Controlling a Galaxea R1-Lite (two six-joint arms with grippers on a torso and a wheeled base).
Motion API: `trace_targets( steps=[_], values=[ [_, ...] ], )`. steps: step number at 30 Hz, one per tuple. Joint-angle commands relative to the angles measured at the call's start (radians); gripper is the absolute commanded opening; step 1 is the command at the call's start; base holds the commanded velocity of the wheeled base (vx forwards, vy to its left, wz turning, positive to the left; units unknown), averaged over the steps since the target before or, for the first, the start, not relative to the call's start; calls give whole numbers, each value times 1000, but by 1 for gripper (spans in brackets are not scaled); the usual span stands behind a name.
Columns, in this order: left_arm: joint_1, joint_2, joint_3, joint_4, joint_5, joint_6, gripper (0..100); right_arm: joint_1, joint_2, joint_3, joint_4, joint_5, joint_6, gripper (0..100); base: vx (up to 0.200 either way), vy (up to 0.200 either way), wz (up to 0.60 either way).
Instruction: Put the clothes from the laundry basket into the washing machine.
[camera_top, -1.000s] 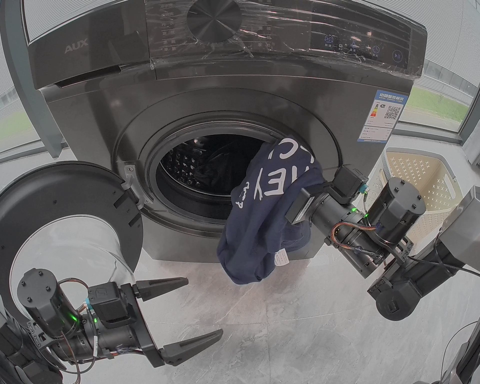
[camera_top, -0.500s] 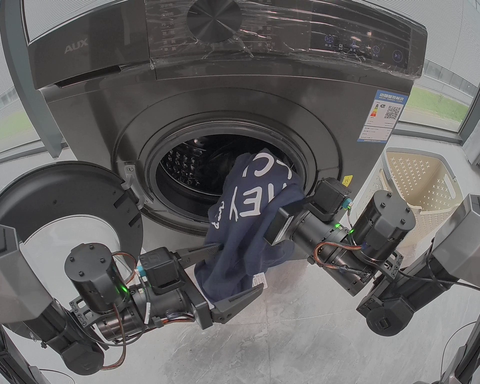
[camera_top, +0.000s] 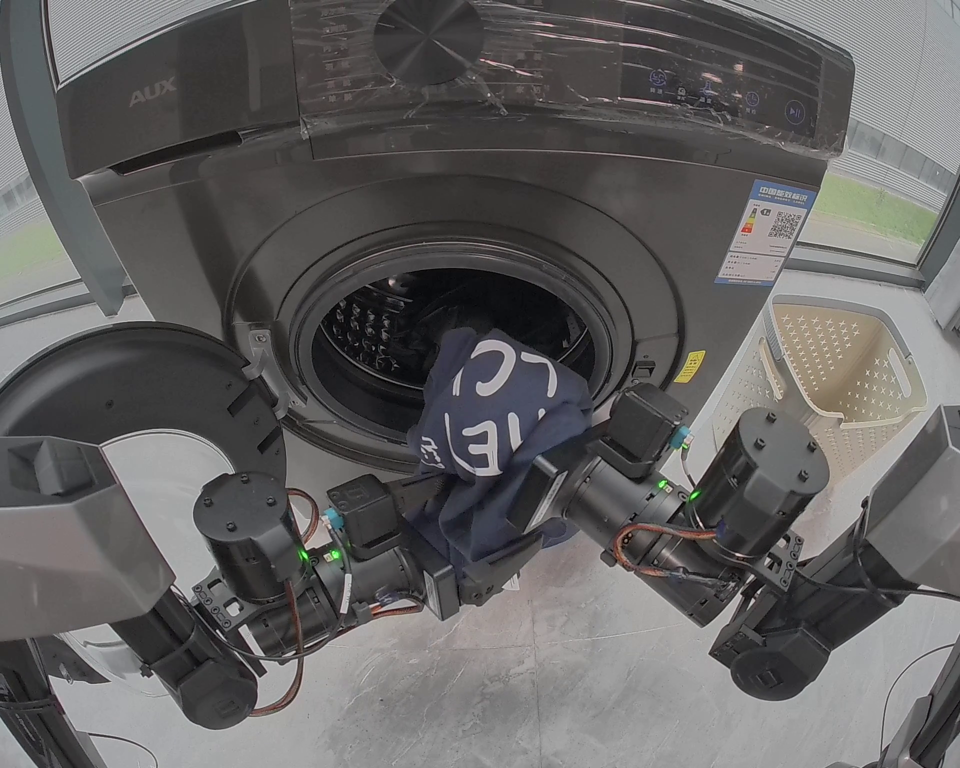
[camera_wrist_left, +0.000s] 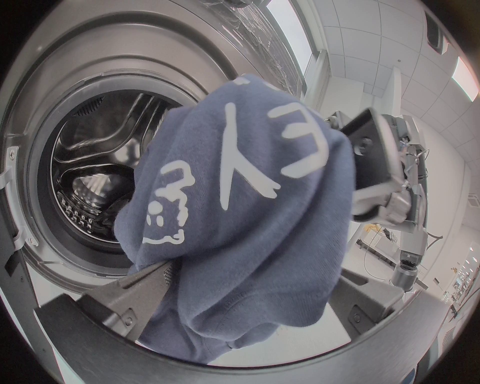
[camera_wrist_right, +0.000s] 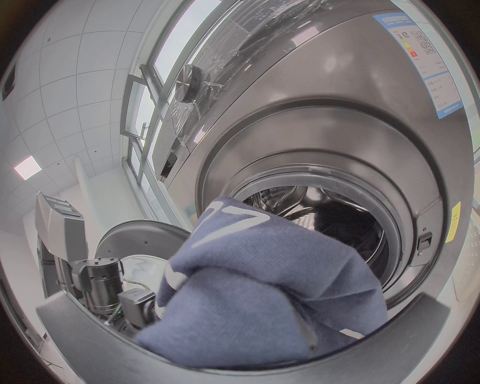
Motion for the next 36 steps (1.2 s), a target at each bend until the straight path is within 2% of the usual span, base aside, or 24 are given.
trace_targets(
  steps=[1, 10, 20, 21, 27, 32, 36],
  values=[
    [5, 44, -44, -1, 4, -1, 100, 26, -10, 16, 0, 0, 1, 0, 0, 0, 0],
    [25, 136, -124, -1, 35, 1, 100, 47, -9, 24, -2, -18, 5, 0, 0, 0, 0],
    [42, 188, -181, -1, 36, 2, 100, 52, -4, 24, -5, -20, 7, 0, 0, 0, 0],
    [39, 188, -184, -1, 36, 1, 0, 52, -4, 24, -6, -20, 8, 0, 0, 0, 0],
    [37, 187, -217, -1, 44, -4, 0, 52, -6, 24, -9, -20, 17, 0, 0, 0, 0],
    [36, 171, -250, -1, 52, -44, 0, 45, -7, 20, -9, -20, 19, 0, 0, 0, 0],
    [34, 151, -230, -1, 53, -45, 0, 33, -10, 22, -11, -20, 25, 0, 0, 0, 0]
  ],
)
